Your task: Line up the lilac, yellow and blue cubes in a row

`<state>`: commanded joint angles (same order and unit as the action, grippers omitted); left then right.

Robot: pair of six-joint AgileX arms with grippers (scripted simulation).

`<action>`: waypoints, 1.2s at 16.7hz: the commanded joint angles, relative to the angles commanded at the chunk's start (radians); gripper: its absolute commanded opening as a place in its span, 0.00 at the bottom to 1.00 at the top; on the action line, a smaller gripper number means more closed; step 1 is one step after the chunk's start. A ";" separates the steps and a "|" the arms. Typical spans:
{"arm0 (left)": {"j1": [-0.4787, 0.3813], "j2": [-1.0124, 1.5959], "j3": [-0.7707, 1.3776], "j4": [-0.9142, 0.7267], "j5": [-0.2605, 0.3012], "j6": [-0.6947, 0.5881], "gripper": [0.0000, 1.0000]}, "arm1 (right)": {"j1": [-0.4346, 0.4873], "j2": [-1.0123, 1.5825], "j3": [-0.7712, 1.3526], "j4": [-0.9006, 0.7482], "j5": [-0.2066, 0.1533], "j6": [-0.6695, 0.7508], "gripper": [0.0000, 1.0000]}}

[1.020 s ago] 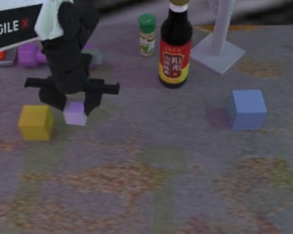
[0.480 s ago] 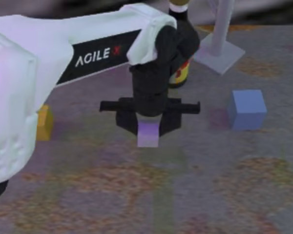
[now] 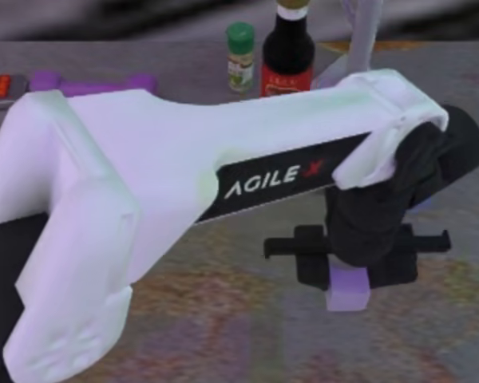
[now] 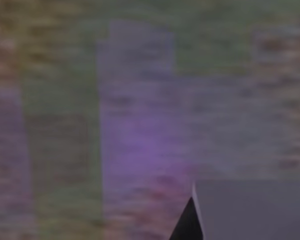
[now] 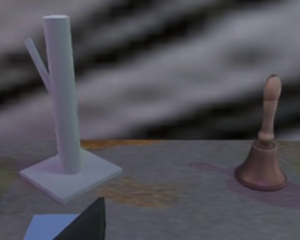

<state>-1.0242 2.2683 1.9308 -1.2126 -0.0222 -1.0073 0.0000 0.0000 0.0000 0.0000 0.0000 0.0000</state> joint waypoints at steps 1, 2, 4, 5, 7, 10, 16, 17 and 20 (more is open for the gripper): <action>-0.002 0.000 0.001 0.000 0.000 -0.002 0.00 | 0.000 0.000 0.000 0.000 0.000 0.000 1.00; -0.002 0.000 0.001 0.000 0.000 -0.002 0.00 | 0.000 0.000 0.000 0.000 0.000 0.000 1.00; 0.001 -0.002 -0.002 0.002 0.001 0.000 0.00 | 0.000 0.000 0.000 0.000 0.000 0.000 1.00; 0.000 -0.002 -0.005 0.005 0.001 0.001 0.00 | 0.000 0.000 0.000 0.000 0.000 0.000 1.00; 0.000 0.007 -0.038 0.042 0.000 0.002 0.00 | 0.000 0.000 0.000 0.000 0.000 0.000 1.00; 0.000 0.036 -0.118 0.164 0.000 -0.001 0.00 | 0.000 0.000 0.000 0.000 0.000 0.000 1.00; -0.003 0.060 -0.180 0.241 0.000 -0.003 0.00 | 0.000 0.000 0.000 0.000 0.000 0.000 1.00; -0.003 0.060 -0.180 0.241 0.000 -0.003 0.00 | 0.000 0.000 0.000 0.000 0.000 0.000 1.00; -0.003 0.060 -0.180 0.241 0.000 -0.003 0.23 | 0.000 0.000 0.000 0.000 0.000 0.000 1.00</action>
<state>-1.0274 2.3282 1.7505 -0.9719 -0.0217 -1.0098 0.0000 0.0000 0.0000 0.0000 0.0000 0.0000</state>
